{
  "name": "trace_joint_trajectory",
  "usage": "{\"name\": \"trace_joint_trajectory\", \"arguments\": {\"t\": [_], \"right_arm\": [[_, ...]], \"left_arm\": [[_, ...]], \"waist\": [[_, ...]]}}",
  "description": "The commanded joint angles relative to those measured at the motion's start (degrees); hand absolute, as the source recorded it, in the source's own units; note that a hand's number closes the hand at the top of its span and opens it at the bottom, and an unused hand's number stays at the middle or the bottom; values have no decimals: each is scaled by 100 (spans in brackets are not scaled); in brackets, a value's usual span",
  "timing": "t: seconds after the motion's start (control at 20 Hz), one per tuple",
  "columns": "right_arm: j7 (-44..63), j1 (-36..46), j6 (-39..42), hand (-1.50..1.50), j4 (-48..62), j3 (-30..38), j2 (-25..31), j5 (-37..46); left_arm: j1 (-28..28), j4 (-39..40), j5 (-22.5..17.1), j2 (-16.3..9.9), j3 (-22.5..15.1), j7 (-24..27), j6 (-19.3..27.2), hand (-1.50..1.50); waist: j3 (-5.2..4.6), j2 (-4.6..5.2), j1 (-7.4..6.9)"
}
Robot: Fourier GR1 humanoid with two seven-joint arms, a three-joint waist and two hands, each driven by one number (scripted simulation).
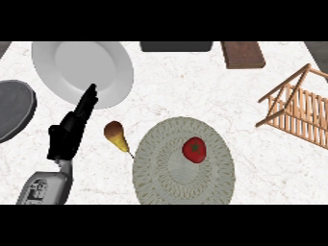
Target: Pick the lemon from the placemat and place it in the tiered shelf
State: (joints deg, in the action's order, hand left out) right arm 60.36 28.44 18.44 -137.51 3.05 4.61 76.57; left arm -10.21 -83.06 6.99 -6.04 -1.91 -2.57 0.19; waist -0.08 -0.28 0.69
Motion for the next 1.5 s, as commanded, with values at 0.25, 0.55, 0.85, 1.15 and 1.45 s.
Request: {"name": "trace_joint_trajectory", "arguments": {"t": [0.25, 0.55, 0.85, 1.15, 1.45], "right_arm": [[-28, 1170, 1243, 150, 161, 2173, 794, -1248], [-676, 1023, 987, 150, 782, 2670, 1422, -1603], [-1166, 1013, 740, 150, 1632, 3006, 2098, -1790], [-1776, 438, -498, 150, 2323, 2007, 1995, -792], [-2232, 65, -1532, 150, 3095, 2461, 2046, -1045]], "left_arm": [[183, 42, 22, -34, 27, 293, -81, 0], [-199, 480, -100, -13, 255, 320, -131, 0], [-63, 114, 353, 299, -137, 121, 269, 0], [-176, -59, 64, 159, 26, -117, -39, 0], [105, 10, 100, 40, 72, 187, -186, 0]], "waist": [[6, 2, -18], [6, 24, -27], [7, 22, -56], [6, 53, -142], [7, 31, -85]]}}
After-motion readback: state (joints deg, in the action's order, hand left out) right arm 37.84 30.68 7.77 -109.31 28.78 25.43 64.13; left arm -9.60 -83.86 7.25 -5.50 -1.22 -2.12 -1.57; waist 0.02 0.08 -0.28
